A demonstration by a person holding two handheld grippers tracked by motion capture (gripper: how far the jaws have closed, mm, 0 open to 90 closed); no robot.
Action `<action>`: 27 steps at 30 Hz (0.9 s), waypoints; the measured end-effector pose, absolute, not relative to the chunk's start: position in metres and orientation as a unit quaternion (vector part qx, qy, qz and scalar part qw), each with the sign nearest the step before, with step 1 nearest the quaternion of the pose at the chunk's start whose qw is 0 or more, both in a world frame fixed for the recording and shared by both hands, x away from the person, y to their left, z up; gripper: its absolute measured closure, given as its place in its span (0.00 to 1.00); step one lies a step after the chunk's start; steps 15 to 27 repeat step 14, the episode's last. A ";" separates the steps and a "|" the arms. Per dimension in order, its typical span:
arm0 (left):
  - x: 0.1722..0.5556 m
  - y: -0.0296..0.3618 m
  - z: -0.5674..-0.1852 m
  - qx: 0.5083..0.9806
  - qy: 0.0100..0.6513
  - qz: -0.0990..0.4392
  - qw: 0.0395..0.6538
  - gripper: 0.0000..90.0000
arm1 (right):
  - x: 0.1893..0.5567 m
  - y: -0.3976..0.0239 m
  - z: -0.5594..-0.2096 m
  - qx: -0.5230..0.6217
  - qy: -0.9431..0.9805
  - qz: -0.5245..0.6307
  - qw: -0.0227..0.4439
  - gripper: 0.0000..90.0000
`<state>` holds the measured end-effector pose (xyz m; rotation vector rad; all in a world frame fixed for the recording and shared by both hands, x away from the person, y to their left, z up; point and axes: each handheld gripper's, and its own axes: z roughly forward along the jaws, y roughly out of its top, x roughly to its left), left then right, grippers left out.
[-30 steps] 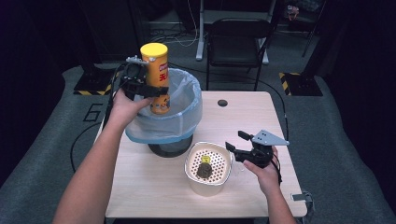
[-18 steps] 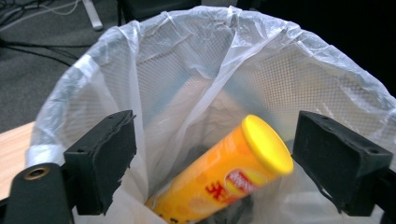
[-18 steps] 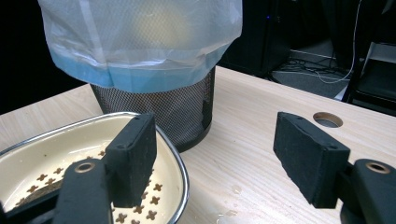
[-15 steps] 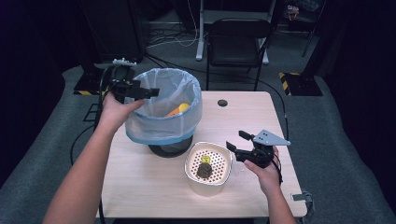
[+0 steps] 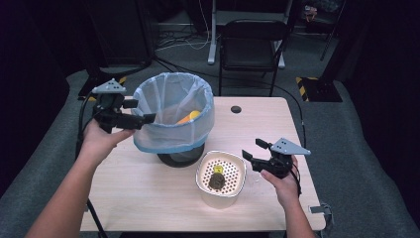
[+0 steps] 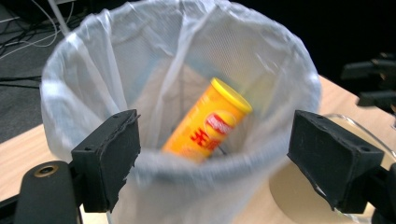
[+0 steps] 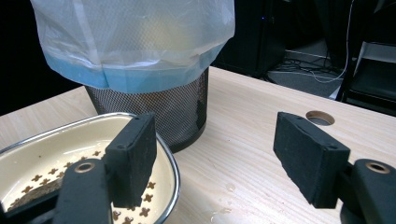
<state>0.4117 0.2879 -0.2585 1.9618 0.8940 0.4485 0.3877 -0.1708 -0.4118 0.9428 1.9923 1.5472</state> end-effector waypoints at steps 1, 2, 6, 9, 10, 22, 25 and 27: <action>0.408 0.291 -0.261 0.794 0.360 0.181 0.455 0.18 | 0.388 -0.171 -0.412 0.340 0.722 0.559 0.223 0.33; 0.404 0.294 -0.264 0.793 0.360 0.183 0.456 0.18 | 0.388 -0.171 -0.412 0.341 0.722 0.559 0.223 0.33; 0.392 0.305 -0.279 0.788 0.361 0.182 0.464 0.19 | 0.387 -0.170 -0.411 0.338 0.725 0.557 0.225 0.33; 0.384 0.313 -0.293 0.785 0.361 0.179 0.471 0.19 | 0.387 -0.172 -0.411 0.343 0.723 0.556 0.227 0.33; 0.381 0.315 -0.300 0.786 0.359 0.181 0.470 0.19 | 0.387 -0.173 -0.412 0.345 0.723 0.554 0.225 0.33; 0.370 0.325 -0.332 0.782 0.355 0.196 0.474 0.16 | 0.389 -0.180 -0.415 0.356 0.722 0.546 0.232 0.33; 0.370 0.325 -0.332 0.782 0.355 0.196 0.474 0.16 | 0.389 -0.180 -0.415 0.356 0.722 0.546 0.232 0.33; 0.370 0.325 -0.332 0.782 0.355 0.196 0.474 0.16 | 0.389 -0.180 -0.415 0.356 0.722 0.546 0.232 0.33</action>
